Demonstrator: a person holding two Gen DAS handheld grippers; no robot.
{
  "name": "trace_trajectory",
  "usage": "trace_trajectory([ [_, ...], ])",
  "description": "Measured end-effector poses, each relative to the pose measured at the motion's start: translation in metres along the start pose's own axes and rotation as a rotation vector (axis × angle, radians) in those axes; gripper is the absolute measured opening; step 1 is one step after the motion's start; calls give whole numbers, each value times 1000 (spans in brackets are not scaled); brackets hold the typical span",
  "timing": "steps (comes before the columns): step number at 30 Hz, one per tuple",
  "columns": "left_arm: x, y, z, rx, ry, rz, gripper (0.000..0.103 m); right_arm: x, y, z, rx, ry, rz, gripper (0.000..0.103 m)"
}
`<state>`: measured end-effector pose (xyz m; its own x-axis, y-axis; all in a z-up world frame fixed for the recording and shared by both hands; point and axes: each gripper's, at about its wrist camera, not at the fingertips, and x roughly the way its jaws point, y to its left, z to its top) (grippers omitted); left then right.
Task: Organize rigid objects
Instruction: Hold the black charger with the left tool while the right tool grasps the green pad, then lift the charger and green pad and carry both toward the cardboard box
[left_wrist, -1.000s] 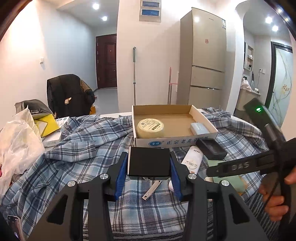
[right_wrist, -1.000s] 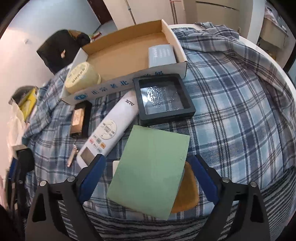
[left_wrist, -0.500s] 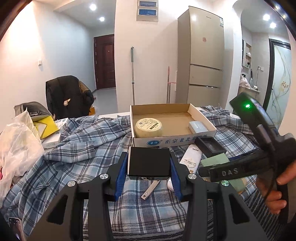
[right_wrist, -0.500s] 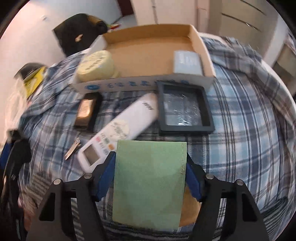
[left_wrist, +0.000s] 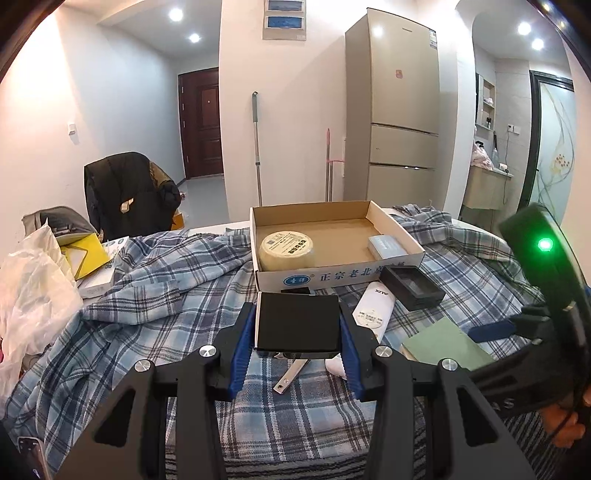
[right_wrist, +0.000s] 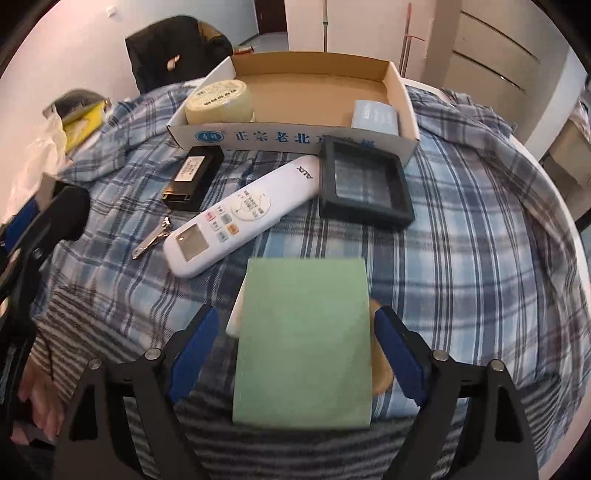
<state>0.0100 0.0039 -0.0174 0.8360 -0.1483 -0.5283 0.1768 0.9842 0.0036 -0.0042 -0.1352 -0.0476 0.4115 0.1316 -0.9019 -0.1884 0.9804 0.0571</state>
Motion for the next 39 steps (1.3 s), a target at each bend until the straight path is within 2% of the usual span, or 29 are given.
trace_trajectory([
  [3, 0, 0, 0, 0, 0, 0, 45, -5, -5, -9, 19, -4, 1, 85],
  [8, 0, 0, 0, -1, 5, 1, 45, -7, -2, -20, -20, -18, -28, 85],
  [11, 0, 1, -1, -4, 2, 5, 45, -11, 1, -24, -36, -47, -87, 69],
  [14, 0, 4, 0, -18, 5, 1, 45, -12, -3, -22, -38, -48, -56, 68],
  [20, -1, 5, 1, -22, -6, 3, 45, -27, -12, -25, -47, -105, -89, 68],
  [25, -5, 6, 2, -11, -18, 29, 45, -46, -21, -28, -34, -159, -70, 68],
  [27, -8, 10, 4, -41, -9, 6, 45, -55, -25, -29, -34, -179, -62, 68],
  [29, -12, 11, 9, -58, -13, 3, 45, -63, -30, -27, -31, -197, -51, 68],
  [39, -54, -7, 47, -8, -80, 15, 45, -108, -46, -5, -5, -329, -32, 68],
])
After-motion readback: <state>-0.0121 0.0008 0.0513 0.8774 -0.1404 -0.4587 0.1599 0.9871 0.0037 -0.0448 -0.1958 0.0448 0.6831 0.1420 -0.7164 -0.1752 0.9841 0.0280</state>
